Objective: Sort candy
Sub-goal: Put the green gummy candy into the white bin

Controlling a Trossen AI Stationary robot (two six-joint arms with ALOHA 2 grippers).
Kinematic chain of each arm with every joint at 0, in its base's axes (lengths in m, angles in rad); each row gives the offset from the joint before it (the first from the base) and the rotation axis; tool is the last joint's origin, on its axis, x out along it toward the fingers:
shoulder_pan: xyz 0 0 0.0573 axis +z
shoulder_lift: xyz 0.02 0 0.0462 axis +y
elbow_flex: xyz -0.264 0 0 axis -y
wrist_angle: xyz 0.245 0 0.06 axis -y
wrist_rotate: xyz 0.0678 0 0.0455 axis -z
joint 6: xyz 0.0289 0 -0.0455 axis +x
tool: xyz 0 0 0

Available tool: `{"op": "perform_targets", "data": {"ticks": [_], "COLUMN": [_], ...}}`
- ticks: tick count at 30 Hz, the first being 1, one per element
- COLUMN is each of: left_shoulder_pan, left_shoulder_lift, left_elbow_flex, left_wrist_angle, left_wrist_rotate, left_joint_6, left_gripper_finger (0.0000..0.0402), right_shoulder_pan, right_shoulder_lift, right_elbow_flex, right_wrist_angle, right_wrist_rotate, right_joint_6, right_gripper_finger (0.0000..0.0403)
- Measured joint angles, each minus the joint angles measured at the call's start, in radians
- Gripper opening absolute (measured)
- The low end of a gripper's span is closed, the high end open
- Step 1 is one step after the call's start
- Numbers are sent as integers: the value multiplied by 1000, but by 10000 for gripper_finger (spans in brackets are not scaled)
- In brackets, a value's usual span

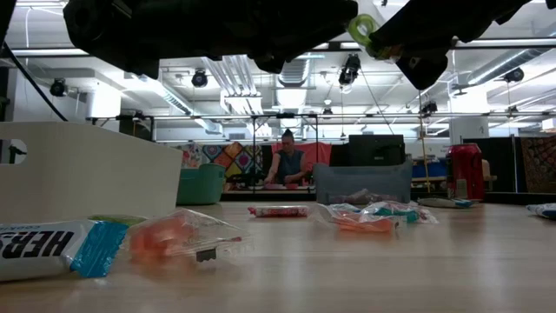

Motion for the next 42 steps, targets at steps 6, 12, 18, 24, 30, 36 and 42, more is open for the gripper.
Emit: {"op": "perform_targets", "data": {"ticks": [6, 12, 18, 24, 30, 36, 42], "left_shoulder_pan": [0, 0, 0, -3, -6, -15, -22], "left_shoulder_lift": [0, -1, -18, -99, -237, -427, -573], "left_elbow_flex": [0, 0, 0, 0, 0, 17, 56], "left_wrist_angle": [0, 0, -21, -185, -476, -948, -1391], "left_wrist_rotate": [1, 3, -3, -55, -132, -182, -185], "left_joint_6": [0, -3, -4, -9, -79, -225, -383], "left_gripper_finger": [22, 4, 0, 0, 0, 0, 0], "right_shoulder_pan": [0, 0, 0, 0, 0, 0, 0], "right_shoulder_lift": [0, 0, 0, -2, -7, -8, -8], "right_elbow_flex": [0, 0, 0, 0, 0, 0, 0], "right_wrist_angle": [0, 4, 7, 8, 8, 13, 13], "right_wrist_rotate": [2, 7, 61, 64, 76, 80, 85], "right_joint_6": [0, 3, 24, 28, 29, 28, 19], "right_gripper_finger": [15, 16, 54, 104, 141, 160, 160]}}
